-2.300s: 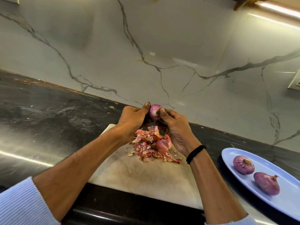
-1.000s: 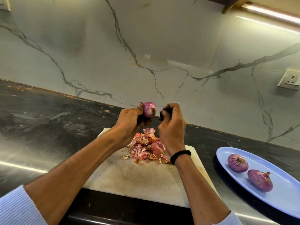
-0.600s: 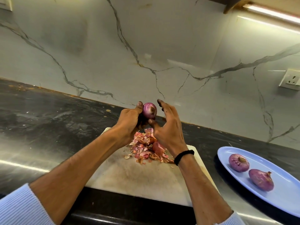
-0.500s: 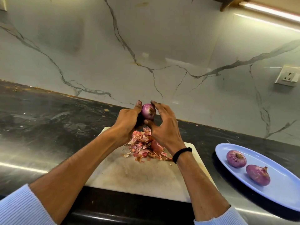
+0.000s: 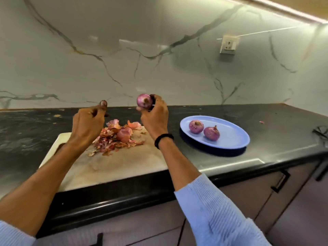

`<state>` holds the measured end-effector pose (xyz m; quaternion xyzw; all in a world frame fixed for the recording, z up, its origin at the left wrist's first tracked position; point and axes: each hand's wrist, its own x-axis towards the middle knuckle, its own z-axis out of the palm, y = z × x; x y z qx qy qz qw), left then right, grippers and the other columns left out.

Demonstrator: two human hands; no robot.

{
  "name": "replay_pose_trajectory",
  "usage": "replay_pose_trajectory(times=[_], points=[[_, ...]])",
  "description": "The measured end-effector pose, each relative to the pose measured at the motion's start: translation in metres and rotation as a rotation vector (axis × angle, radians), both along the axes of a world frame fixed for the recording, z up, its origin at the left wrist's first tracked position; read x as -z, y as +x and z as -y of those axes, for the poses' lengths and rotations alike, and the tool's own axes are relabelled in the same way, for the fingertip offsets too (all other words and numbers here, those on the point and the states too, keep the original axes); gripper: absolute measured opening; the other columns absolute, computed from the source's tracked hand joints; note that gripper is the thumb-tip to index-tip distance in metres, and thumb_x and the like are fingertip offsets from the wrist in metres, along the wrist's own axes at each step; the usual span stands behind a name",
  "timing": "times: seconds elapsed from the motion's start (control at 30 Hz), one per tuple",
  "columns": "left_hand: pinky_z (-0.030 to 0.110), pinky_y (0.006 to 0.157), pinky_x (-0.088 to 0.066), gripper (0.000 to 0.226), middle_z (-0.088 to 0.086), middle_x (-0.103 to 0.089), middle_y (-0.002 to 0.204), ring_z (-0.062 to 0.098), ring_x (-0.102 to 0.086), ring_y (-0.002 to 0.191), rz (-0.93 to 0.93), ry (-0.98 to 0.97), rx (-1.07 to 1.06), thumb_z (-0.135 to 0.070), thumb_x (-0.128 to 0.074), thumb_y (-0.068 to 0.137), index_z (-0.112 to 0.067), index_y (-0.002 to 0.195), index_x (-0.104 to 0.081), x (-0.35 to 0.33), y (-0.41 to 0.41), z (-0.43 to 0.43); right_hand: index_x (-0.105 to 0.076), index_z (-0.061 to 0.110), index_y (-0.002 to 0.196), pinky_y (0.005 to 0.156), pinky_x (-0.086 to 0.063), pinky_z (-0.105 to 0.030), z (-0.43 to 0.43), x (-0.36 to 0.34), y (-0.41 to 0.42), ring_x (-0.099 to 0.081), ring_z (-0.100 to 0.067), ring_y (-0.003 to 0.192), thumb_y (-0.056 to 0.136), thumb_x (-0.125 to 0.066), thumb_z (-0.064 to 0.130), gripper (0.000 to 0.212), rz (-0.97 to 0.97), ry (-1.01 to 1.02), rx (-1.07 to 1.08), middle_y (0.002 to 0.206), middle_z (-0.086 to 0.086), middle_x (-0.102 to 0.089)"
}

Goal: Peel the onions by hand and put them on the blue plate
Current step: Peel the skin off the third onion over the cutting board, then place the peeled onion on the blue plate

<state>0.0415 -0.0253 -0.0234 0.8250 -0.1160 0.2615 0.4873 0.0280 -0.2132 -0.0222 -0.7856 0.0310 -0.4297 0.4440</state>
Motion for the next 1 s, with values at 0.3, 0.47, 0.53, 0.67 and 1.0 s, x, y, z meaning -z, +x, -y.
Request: replay_pose_trajectory(times=[0.3, 0.47, 0.53, 0.67, 1.0], points=[[0.029, 0.053, -0.039, 0.044, 0.007, -0.059, 0.065, 0.022, -0.048, 0.054, 0.212, 0.072, 0.028, -0.041, -0.044, 0.105, -0.006, 0.102, -0.071, 0.005, -0.008, 0.014, -0.062, 0.01, 0.119, 0.088, -0.041, -0.028, 0.13, 0.015, -0.076, -0.059, -0.029, 0.103, 0.077, -0.081, 0.026, 0.049, -0.225, -0.001, 0.374, 0.12, -0.014, -0.058], [0.025, 0.052, -0.033, 0.041, 0.001, -0.052, 0.059, 0.014, -0.042, 0.05, 0.258, 0.055, -0.03, -0.036, -0.046, 0.105, -0.005, 0.086, -0.067, 0.01, -0.025, 0.029, -0.063, 0.002, 0.118, 0.089, -0.042, -0.031, 0.198, 0.002, -0.107, -0.058, -0.035, 0.107, 0.079, -0.08, 0.025, 0.048, -0.263, 0.079, 0.522, 0.122, -0.022, -0.058], [0.025, 0.053, -0.034, 0.039, -0.002, -0.05, 0.058, 0.012, -0.04, 0.049, 0.318, 0.069, -0.044, -0.031, -0.049, 0.105, -0.006, 0.082, -0.066, 0.012, -0.035, 0.042, -0.064, 0.0, 0.115, 0.091, -0.044, -0.034, 0.216, -0.003, -0.11, -0.058, -0.036, 0.11, 0.079, -0.081, 0.03, 0.049, -0.31, 0.101, 0.55, 0.12, -0.023, -0.061], [0.04, 0.067, -0.048, 0.035, 0.003, -0.06, 0.066, 0.019, -0.05, 0.056, 0.391, 0.104, -0.057, -0.029, -0.05, 0.104, -0.003, 0.094, -0.072, 0.018, -0.04, 0.059, -0.069, 0.0, 0.107, 0.092, -0.051, -0.038, 0.235, 0.0, -0.107, -0.064, -0.037, 0.107, 0.07, -0.076, 0.044, 0.058, -0.478, 0.111, 0.529, 0.112, -0.021, -0.069], [0.045, 0.083, -0.047, 0.045, 0.017, -0.071, 0.088, 0.028, -0.061, 0.076, 0.328, 0.262, -0.167, -0.036, -0.045, 0.102, 0.0, 0.114, -0.069, 0.034, -0.028, 0.049, -0.055, -0.002, 0.126, 0.1, -0.047, -0.041, 0.237, 0.007, -0.111, -0.059, -0.038, 0.117, 0.089, -0.068, 0.035, 0.054, -0.638, 0.057, 0.428, 0.126, -0.023, -0.063]])
